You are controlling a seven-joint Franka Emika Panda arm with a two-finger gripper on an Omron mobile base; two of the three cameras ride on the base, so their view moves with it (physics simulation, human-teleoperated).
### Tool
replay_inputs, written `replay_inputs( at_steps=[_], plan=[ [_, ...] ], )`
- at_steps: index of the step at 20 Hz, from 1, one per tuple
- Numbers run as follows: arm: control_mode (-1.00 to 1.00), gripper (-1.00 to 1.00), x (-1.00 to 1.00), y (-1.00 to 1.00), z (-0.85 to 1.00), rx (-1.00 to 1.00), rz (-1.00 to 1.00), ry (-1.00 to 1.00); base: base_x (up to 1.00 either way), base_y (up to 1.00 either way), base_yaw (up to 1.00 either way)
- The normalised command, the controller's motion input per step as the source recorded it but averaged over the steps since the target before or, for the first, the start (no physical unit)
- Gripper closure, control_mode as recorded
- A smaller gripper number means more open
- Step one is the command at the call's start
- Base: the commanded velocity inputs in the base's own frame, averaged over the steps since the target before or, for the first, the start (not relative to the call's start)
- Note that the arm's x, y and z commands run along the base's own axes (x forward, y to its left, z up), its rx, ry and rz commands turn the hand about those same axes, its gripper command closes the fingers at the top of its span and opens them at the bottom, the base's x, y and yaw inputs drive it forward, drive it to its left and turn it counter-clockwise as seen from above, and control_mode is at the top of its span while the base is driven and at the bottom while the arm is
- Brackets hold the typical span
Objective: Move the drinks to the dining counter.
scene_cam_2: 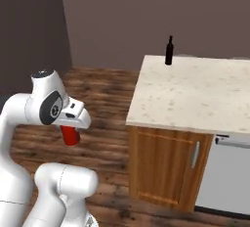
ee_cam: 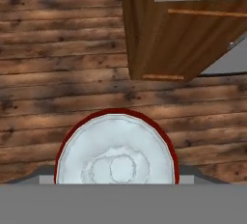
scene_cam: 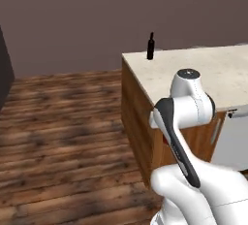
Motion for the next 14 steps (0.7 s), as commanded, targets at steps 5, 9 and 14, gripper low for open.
replay_inputs(
  at_steps=[5, 9, 14],
  plan=[
    [1.00, 1.00, 0.00, 0.00, 0.00, 0.00, 0.00, 0.00, 0.24, 0.83, -0.64],
    [1.00, 1.00, 0.00, 0.00, 0.00, 0.00, 0.00, 0.00, 0.52, 1.00, -0.38],
    [1.00, 1.00, 0.00, 0.00, 0.00, 0.00, 0.00, 0.00, 0.60, 1.00, -0.27]
  ],
)
